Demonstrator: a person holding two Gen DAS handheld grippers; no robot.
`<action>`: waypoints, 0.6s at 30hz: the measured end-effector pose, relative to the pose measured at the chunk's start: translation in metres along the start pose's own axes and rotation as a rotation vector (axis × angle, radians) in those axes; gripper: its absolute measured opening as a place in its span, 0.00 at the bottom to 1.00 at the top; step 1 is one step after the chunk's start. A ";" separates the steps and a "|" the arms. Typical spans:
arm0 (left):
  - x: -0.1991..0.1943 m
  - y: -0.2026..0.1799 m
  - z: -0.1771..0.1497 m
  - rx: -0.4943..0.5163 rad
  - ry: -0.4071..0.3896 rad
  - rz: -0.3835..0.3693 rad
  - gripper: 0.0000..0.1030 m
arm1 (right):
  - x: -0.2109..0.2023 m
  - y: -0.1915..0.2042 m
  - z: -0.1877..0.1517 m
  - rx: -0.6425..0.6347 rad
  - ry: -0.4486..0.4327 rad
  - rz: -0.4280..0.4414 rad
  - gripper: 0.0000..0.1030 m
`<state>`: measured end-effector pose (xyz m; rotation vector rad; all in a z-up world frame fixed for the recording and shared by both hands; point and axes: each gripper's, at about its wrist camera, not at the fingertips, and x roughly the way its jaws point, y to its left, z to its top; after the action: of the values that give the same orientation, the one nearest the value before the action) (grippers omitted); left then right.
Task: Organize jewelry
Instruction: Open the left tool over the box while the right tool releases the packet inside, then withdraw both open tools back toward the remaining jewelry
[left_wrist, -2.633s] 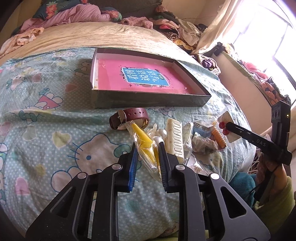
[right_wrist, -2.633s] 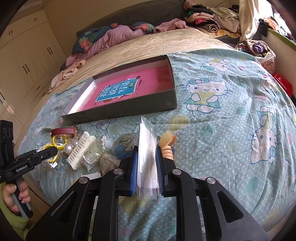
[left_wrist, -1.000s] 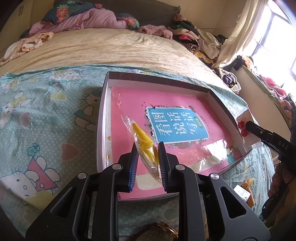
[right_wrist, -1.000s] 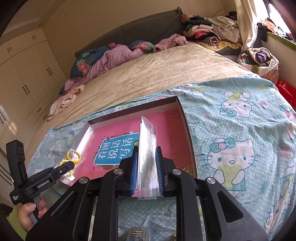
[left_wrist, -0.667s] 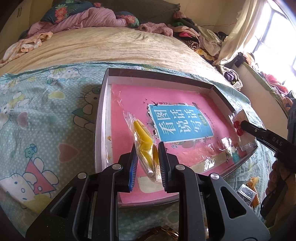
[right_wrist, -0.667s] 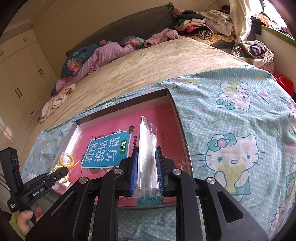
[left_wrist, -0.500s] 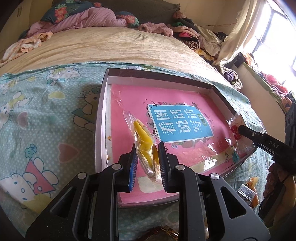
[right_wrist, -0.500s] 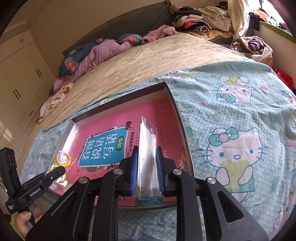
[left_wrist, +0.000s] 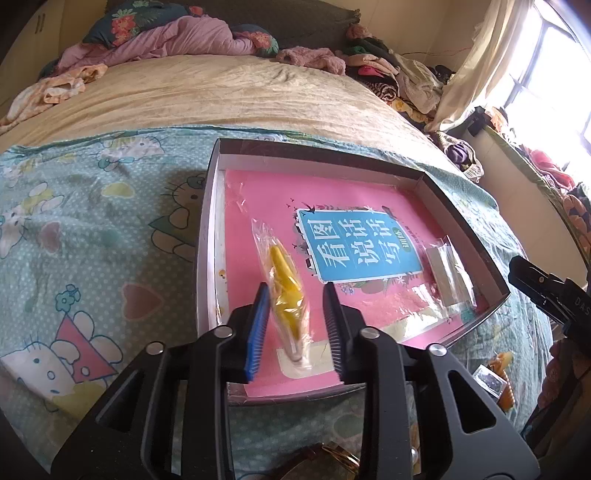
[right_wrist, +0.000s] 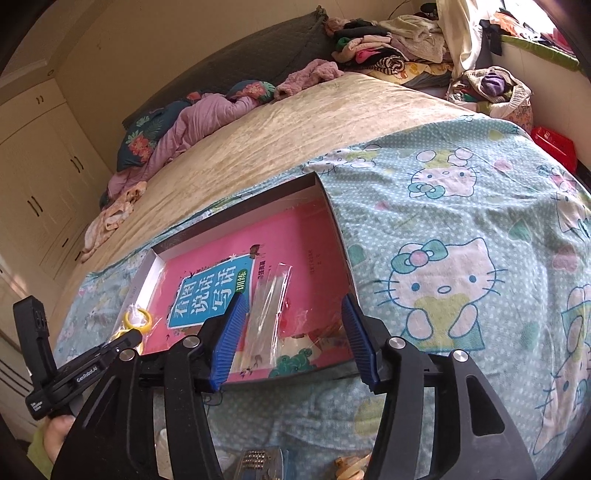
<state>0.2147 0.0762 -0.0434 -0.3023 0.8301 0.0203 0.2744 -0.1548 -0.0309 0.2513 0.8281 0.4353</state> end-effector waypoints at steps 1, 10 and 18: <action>-0.001 0.000 0.001 0.000 -0.007 0.004 0.44 | -0.004 0.001 -0.001 -0.002 -0.004 0.001 0.56; -0.032 -0.002 0.003 -0.018 -0.057 -0.003 0.70 | -0.036 0.008 -0.003 -0.017 -0.043 0.045 0.75; -0.070 -0.006 0.003 -0.026 -0.115 -0.026 0.91 | -0.063 0.021 -0.006 -0.048 -0.072 0.073 0.79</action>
<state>0.1705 0.0780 0.0118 -0.3338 0.7120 0.0242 0.2270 -0.1656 0.0146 0.2523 0.7386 0.5114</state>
